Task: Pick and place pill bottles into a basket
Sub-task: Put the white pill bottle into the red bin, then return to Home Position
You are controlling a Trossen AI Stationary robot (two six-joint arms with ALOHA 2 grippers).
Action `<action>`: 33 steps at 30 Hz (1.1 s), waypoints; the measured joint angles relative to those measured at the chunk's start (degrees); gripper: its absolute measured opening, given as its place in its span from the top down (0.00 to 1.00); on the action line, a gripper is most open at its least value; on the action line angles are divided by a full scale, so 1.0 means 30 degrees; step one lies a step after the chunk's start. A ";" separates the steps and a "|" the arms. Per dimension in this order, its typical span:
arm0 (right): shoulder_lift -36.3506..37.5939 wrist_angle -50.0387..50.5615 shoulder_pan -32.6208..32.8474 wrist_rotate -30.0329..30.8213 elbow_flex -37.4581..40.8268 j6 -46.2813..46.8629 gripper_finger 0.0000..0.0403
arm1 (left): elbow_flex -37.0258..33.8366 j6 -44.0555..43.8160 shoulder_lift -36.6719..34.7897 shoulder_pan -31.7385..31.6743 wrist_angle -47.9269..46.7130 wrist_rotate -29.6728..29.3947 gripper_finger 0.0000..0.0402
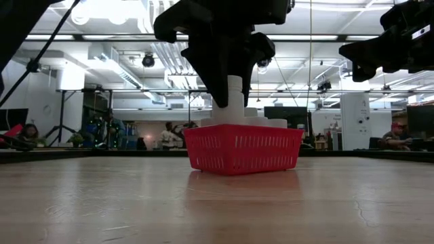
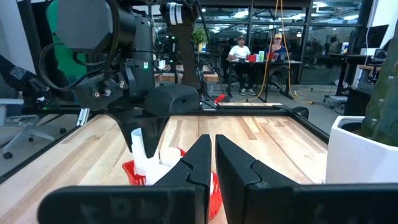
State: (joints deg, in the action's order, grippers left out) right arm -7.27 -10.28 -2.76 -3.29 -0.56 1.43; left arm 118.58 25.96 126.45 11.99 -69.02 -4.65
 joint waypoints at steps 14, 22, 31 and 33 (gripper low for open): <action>-0.0007 -0.0007 0.0000 0.0000 0.0000 -0.0003 0.97 | -0.0291 -0.0051 0.0007 0.0019 0.0707 0.0025 0.54; -0.0007 0.0000 0.0000 0.0000 0.0000 0.0008 0.97 | -0.0291 -0.0060 0.0007 0.0029 0.0804 0.0025 0.43; -0.0007 -0.0007 -0.0001 0.0000 0.0000 0.0002 0.97 | -0.0284 -0.0063 -0.0072 0.0041 0.0766 0.0001 0.42; -0.0007 -0.0005 -0.0003 0.0000 0.0000 -0.0028 0.97 | -0.0284 -0.0138 -0.0288 0.0058 0.0754 -0.0075 0.42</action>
State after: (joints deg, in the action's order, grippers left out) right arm -7.29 -10.30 -2.77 -3.29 -0.56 1.34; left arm 117.73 25.55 125.59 12.16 -66.76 -4.88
